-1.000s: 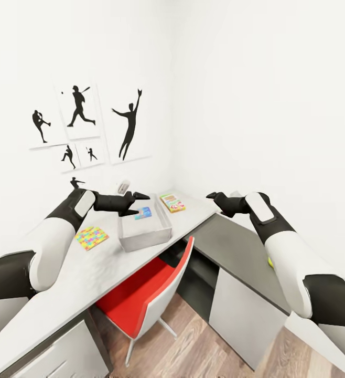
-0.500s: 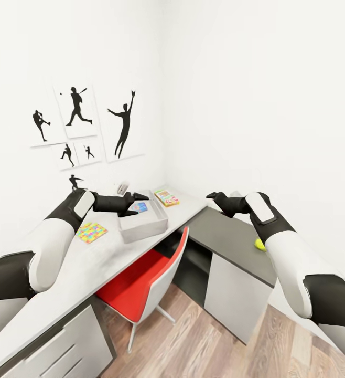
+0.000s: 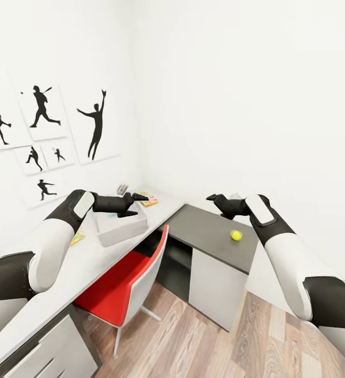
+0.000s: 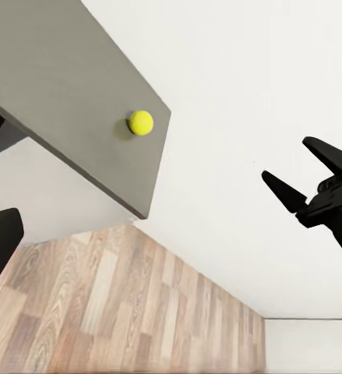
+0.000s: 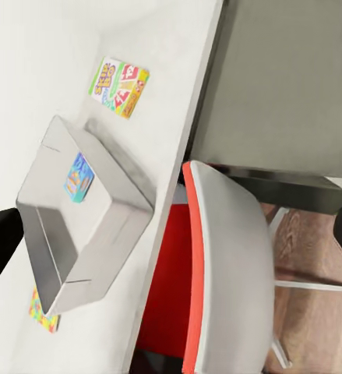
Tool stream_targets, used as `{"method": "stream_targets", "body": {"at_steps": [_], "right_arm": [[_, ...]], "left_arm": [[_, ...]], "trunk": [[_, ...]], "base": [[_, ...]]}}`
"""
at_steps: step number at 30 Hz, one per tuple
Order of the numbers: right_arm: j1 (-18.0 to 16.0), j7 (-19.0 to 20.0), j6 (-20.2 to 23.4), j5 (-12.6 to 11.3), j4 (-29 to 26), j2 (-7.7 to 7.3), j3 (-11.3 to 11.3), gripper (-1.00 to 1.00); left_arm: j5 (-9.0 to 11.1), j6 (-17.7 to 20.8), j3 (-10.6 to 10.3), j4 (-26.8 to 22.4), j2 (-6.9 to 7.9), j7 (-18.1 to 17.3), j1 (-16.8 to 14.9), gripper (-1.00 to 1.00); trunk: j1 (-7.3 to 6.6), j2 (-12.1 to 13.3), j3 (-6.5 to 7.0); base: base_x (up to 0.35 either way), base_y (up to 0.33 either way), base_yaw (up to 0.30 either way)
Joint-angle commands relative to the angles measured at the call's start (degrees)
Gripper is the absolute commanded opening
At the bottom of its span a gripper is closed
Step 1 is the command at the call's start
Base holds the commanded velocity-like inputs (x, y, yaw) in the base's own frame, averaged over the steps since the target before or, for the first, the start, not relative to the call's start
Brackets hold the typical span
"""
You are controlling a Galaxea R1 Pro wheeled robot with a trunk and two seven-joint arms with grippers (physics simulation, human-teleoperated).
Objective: Put all the toys in the child's room - the three board games (two on the bed and one on the table), the two jigsaw puzzles on the table, and the tennis ball on the table - inside the toy box on the table in the child's room.
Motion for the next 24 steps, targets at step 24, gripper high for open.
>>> {"method": "stream_targets", "body": {"at_steps": [24], "right_arm": [[1.1,-0.2,0.0,-0.6,-0.1,-0.09,0.3,1.00]], "left_arm": [[-0.6,0.2,0.3,-0.1,-0.01,-0.3,0.4,1.00]], "trunk": [[0.04,-0.1,0.78]], "base": [[0.000,0.000,-0.277]]}}
